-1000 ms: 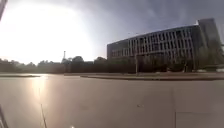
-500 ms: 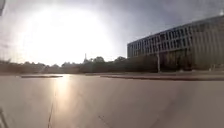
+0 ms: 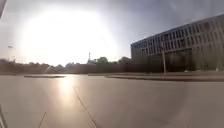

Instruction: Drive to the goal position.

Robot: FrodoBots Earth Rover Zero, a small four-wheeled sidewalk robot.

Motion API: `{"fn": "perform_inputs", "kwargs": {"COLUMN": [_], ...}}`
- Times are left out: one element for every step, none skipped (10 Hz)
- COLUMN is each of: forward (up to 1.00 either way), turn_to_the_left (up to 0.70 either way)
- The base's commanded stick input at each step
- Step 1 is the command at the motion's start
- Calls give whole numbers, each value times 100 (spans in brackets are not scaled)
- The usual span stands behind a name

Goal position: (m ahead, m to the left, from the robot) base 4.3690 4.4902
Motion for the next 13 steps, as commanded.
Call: {"fn": "perform_inputs", "kwargs": {"forward": [70,70,70,70,70,70,70,70,70,70,70,70,70], "turn_to_the_left": [5,7,10,12,14,17,19,22,24,27,29,32,34]}}
